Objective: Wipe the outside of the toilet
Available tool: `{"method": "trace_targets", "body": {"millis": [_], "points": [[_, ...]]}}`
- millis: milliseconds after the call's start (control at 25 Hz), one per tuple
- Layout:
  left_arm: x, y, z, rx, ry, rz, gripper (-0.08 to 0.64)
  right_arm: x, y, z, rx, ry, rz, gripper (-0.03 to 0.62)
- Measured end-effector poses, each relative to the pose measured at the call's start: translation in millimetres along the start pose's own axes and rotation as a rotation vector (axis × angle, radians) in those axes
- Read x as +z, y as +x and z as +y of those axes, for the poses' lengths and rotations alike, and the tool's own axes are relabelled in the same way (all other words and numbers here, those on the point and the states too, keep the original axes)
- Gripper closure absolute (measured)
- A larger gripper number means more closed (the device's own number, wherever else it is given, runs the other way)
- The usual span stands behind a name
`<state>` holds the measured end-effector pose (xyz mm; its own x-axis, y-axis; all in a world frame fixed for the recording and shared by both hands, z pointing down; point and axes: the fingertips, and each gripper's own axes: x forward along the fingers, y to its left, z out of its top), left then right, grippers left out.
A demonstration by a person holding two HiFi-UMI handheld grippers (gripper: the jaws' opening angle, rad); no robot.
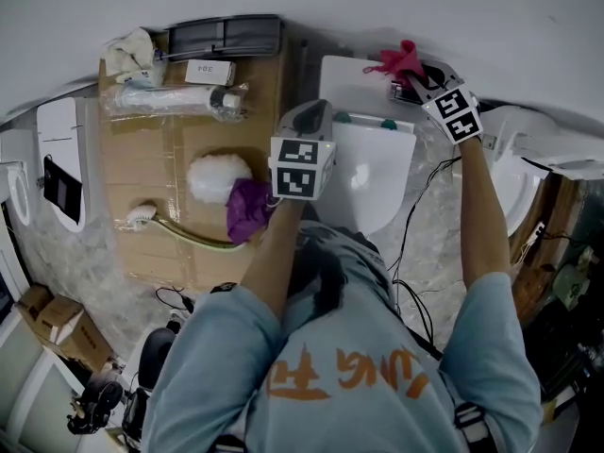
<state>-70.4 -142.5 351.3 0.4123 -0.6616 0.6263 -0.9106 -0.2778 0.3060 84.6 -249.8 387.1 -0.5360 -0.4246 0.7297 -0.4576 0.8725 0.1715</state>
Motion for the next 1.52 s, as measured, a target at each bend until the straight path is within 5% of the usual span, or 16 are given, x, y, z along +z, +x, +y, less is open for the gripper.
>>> {"method": "trace_targets", "body": {"millis": [960, 1120, 1240, 1360, 1520], "points": [[-3.7, -11.1, -32.9, -0.009, 0.044, 0.003, 0.535, -111.5, -80.9, -56.3, -0.267, 0.152, 0.093, 0.526], [-7.4, -16.0, -34.7, 0.018, 0.041, -0.012, 0.535, -141.6, -101.4, -59.9, -0.345, 0.312, 0.099, 0.526], [-7.1, -20.0, -39.7, 0.026, 0.038, -0.023, 0.535, -175.9, -116.7, -55.7, -0.361, 0.593, 0.111, 0.526], [-7.1, -24.0, -44.8, 0.029, 0.037, -0.03, 0.535, -183.3, -140.7, -48.6, -0.392, 0.834, -0.022, 0.526], [-8.4, -30.7, -42.5, 0.055, 0.033, -0.043, 0.535, -134.5, -158.2, -26.9, -0.368, 0.823, -0.246, 0.526]]}}
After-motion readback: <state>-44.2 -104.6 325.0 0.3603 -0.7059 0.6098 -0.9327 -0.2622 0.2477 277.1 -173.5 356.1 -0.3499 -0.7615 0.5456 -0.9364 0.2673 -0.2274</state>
